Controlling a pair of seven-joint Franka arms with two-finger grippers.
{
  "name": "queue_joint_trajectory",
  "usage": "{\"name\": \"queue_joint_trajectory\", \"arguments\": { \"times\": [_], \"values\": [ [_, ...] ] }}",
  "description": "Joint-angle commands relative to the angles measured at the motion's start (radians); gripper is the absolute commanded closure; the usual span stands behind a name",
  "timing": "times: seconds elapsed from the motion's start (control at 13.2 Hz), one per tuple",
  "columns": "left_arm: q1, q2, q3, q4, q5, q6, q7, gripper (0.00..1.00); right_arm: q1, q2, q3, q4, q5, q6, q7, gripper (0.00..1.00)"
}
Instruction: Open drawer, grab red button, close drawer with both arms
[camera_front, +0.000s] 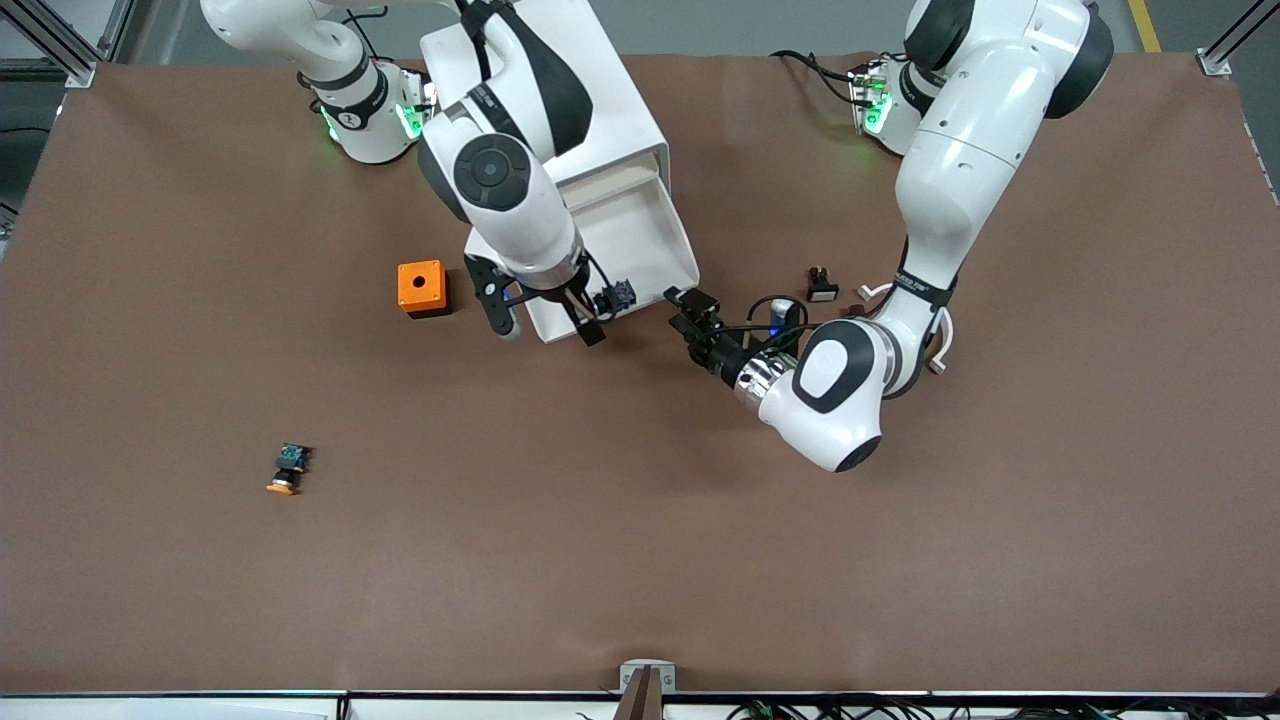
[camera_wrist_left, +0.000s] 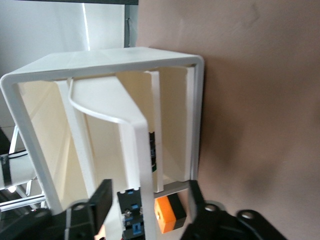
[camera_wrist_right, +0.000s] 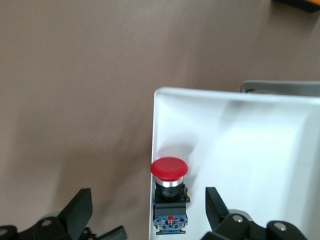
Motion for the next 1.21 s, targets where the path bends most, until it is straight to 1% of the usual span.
{"name": "queue_joint_trajectory", "arguments": {
  "times": [0.0, 0.23, 0.38, 0.45, 0.61, 0.68, 0.76, 0.83, 0.91, 0.98, 1.14],
  "values": [
    [0.035, -0.015, 0.002, 0.015, 0.038, -0.027, 0.006, 0.01, 0.04, 0.033, -0.012, -0.008, 0.005, 0.046, 0.033, 0.0],
    [0.07, -0.029, -0.004, 0.051, 0.136, -0.031, 0.037, 0.01, 0.058, 0.041, -0.012, -0.042, 0.002, 0.075, 0.033, 0.0],
    [0.081, -0.04, -0.001, 0.058, 0.208, -0.031, 0.116, 0.01, 0.066, 0.039, -0.012, -0.045, 0.002, 0.072, 0.033, 0.01],
    [0.093, -0.045, 0.0, 0.068, 0.234, -0.03, 0.172, 0.01, 0.066, 0.039, -0.012, -0.043, 0.002, 0.07, 0.033, 0.04],
    [0.118, -0.052, -0.001, 0.082, 0.294, -0.03, 0.305, 0.01, 0.079, 0.038, -0.012, -0.043, 0.002, 0.072, 0.033, 0.13],
    [0.123, -0.061, 0.0, 0.097, 0.317, -0.025, 0.397, 0.01, 0.09, 0.038, -0.012, -0.043, 0.002, 0.072, 0.033, 0.2],
    [0.121, -0.065, 0.02, 0.104, 0.325, -0.019, 0.472, 0.01, 0.093, 0.035, -0.012, -0.043, 0.002, 0.07, 0.033, 0.27],
    [0.117, -0.069, 0.046, 0.105, 0.325, -0.01, 0.54, 0.01, 0.096, 0.032, -0.012, -0.043, 0.002, 0.069, 0.033, 0.37],
    [0.115, -0.083, 0.063, 0.104, 0.328, -0.001, 0.598, 0.01, 0.098, 0.029, -0.012, -0.04, 0.001, 0.064, 0.029, 0.48],
    [0.113, -0.085, 0.08, 0.104, 0.328, 0.004, 0.658, 0.01, 0.1, 0.024, -0.011, -0.042, 0.001, 0.061, 0.018, 0.62],
    [0.115, -0.103, 0.091, 0.104, 0.342, 0.004, 0.822, 0.01, 0.112, 0.024, -0.012, -0.036, -0.004, 0.058, -0.01, 0.91]
  ]
}}
